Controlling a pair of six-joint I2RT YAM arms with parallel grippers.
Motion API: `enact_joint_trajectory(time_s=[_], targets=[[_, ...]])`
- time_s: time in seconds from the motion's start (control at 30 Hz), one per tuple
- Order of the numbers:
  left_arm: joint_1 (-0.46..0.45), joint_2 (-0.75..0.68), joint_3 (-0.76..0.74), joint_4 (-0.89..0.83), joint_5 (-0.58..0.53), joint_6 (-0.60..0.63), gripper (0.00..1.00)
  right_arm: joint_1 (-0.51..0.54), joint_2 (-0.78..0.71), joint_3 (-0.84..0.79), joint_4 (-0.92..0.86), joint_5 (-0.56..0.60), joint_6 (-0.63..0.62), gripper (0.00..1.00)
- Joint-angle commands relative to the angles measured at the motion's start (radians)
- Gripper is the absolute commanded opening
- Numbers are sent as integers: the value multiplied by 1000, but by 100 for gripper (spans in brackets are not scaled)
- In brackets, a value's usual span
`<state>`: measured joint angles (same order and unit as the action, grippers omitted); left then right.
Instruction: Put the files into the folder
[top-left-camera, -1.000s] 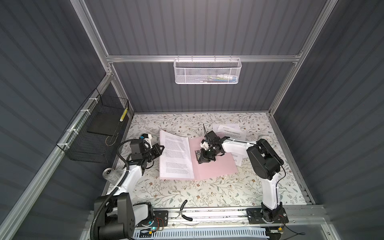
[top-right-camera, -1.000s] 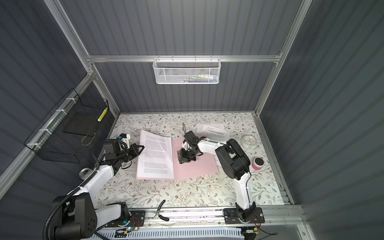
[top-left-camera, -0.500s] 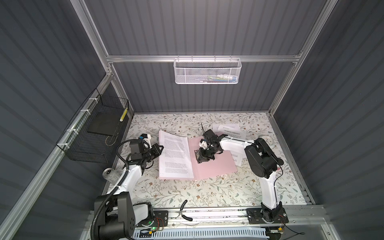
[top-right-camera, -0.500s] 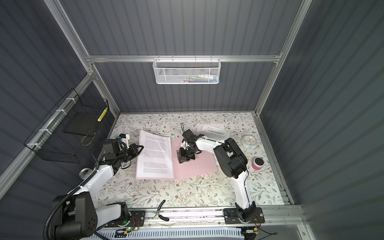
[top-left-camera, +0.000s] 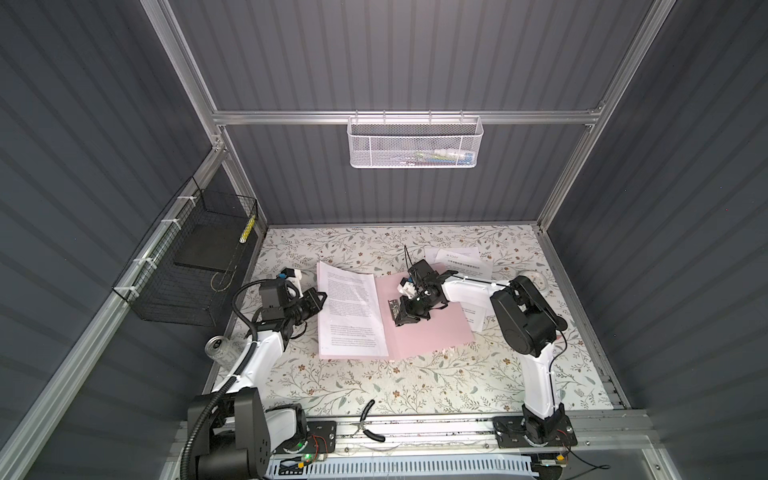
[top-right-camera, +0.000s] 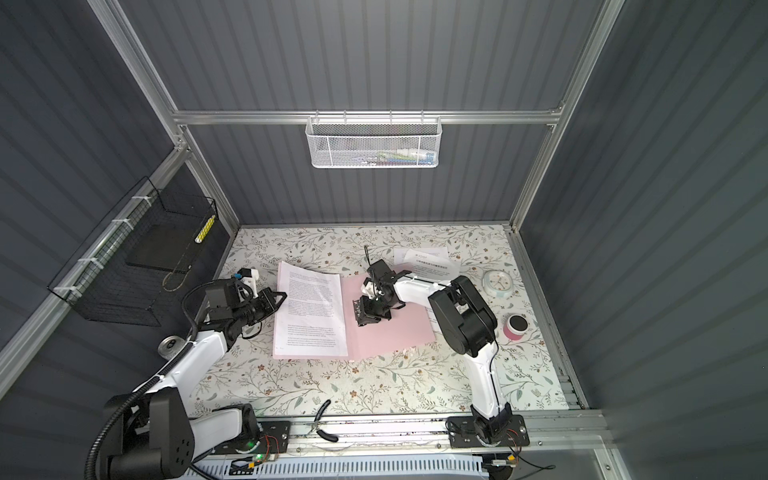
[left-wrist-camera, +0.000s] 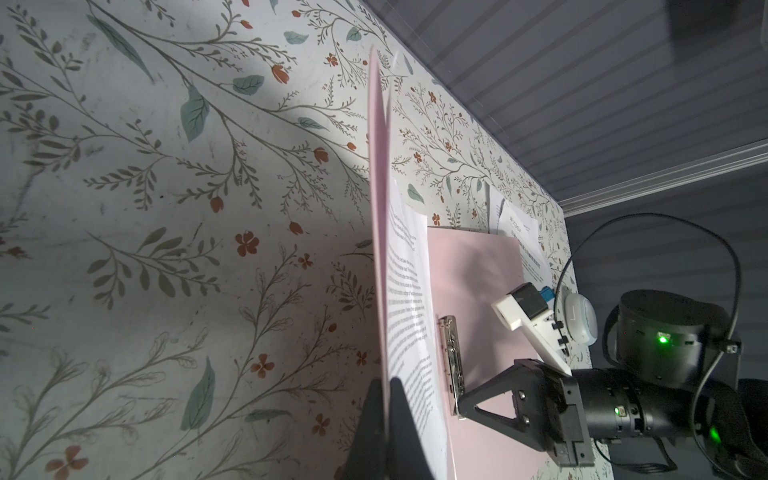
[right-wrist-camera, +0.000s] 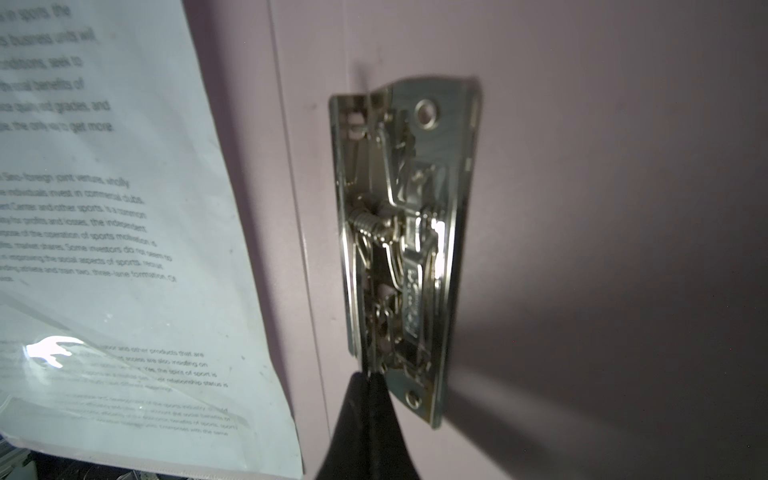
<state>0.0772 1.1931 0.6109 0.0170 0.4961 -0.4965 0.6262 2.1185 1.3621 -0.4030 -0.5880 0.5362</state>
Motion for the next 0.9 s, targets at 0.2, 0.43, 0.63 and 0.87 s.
enact_joint_trajectory(time_s=[0.2, 0.43, 0.63, 0.87], targets=[[-1, 34, 26, -32, -11, 40, 0, -137, 75, -281, 85, 24, 83, 0], [-2, 30, 26, -39, -21, 45, 0, -159, 17, -245, 53, 1, 65, 0], [-1, 28, 27, -46, -30, 51, 0, -164, -66, -299, 223, -186, 173, 0], [-2, 35, 24, -45, -43, 60, 0, -165, -144, -287, 353, -320, 281, 0]])
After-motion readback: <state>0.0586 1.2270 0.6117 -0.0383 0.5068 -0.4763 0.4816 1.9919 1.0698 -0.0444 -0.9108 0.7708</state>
